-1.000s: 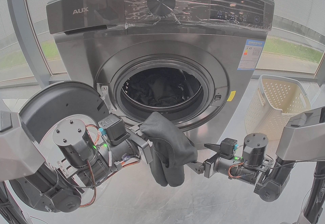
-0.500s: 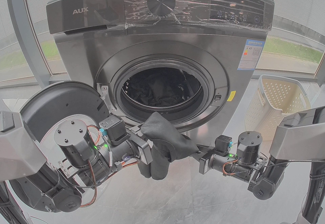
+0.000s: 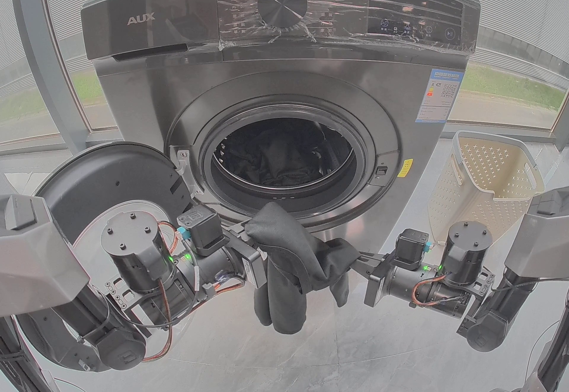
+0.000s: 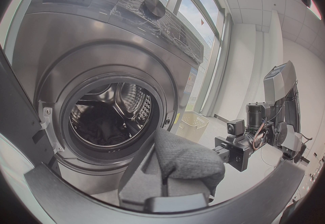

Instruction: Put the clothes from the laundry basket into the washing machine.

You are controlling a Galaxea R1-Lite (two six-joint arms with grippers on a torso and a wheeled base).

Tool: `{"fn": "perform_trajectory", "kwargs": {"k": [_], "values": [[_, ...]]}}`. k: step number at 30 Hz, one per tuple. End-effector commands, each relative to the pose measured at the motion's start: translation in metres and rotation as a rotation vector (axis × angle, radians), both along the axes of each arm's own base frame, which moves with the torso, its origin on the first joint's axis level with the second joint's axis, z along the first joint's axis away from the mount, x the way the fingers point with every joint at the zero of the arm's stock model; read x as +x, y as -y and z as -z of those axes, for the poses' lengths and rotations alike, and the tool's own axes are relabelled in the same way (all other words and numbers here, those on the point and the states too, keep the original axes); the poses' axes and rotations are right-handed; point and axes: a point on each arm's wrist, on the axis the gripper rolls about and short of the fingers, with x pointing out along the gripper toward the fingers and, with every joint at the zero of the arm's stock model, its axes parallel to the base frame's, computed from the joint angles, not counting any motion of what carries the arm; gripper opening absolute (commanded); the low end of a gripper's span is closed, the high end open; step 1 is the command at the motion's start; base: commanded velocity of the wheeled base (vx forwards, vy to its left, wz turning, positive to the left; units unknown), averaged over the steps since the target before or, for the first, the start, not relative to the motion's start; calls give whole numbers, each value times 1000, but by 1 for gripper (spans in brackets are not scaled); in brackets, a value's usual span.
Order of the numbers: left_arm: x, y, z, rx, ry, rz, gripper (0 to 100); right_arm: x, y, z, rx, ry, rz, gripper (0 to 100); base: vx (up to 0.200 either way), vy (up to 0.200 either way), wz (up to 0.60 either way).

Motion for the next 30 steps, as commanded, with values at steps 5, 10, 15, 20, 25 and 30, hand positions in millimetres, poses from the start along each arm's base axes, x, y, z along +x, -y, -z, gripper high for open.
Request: {"fn": "perform_trajectory", "kwargs": {"k": [5,10,15,20,25,30], "values": [[-1,0,-2,-6,6,0,0,-2,2,-1,-3,1,26,0,0,0,0],[-3,1,-2,-5,4,8,0,9,-6,8,-8,-5,38,100,0,0,0],[-3,1,-3,-9,7,10,0,18,-15,15,-6,-3,34,100,0,0,0],[-3,-1,-2,-5,2,5,0,15,-22,18,-10,-8,8,100,0,0,0],[-2,-1,-2,-6,3,3,0,14,-25,30,-33,-38,2,100,0,0,0],[-2,0,-4,-10,8,2,0,13,-24,38,-54,-63,1,100,0,0,0]]}}
